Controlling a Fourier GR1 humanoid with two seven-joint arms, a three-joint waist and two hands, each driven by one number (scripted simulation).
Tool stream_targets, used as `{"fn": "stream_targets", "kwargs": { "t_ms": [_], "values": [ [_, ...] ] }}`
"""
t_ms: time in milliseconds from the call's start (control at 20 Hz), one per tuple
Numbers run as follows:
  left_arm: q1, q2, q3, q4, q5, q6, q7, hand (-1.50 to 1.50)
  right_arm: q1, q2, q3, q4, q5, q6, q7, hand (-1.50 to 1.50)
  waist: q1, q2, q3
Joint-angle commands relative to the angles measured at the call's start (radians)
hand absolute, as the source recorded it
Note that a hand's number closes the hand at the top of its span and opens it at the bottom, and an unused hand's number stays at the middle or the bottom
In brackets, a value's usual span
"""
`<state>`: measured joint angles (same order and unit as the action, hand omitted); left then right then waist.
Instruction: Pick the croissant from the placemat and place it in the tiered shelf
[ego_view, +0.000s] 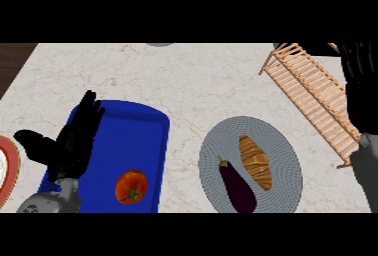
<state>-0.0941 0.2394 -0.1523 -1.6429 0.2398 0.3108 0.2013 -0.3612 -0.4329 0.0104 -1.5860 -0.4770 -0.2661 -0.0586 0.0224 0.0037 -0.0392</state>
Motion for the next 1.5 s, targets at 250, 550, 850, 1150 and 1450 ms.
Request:
{"fn": "stream_targets", "kwargs": {
  "t_ms": [250,550,850,1150,1450],
  "values": [
    [0.105,0.097,0.040,0.149,0.028,-0.086,0.089,0.00,0.182,-0.253,-0.072,0.137,0.093,0.299,-0.192,1.50,-0.037,0.005,0.042],
    [0.069,0.058,0.026,0.241,0.030,-0.135,0.072,0.00,0.209,-0.208,-0.012,0.441,0.208,0.279,-0.180,-1.50,-0.018,0.000,0.040],
    [0.072,0.061,0.046,0.279,0.046,-0.167,0.048,0.00,0.309,-0.307,0.038,0.371,0.235,0.514,-0.339,-1.50,-0.033,-0.003,0.039],
    [0.046,0.069,0.074,0.311,0.044,-0.193,0.050,0.00,0.334,-0.400,0.053,0.093,0.196,0.610,-0.094,-1.50,-0.038,-0.007,0.037],
    [0.038,0.048,0.070,0.287,0.035,-0.168,0.093,0.00,0.264,-0.422,0.105,-0.158,0.212,0.533,0.283,-1.50,-0.029,-0.007,0.037]
  ]
}}
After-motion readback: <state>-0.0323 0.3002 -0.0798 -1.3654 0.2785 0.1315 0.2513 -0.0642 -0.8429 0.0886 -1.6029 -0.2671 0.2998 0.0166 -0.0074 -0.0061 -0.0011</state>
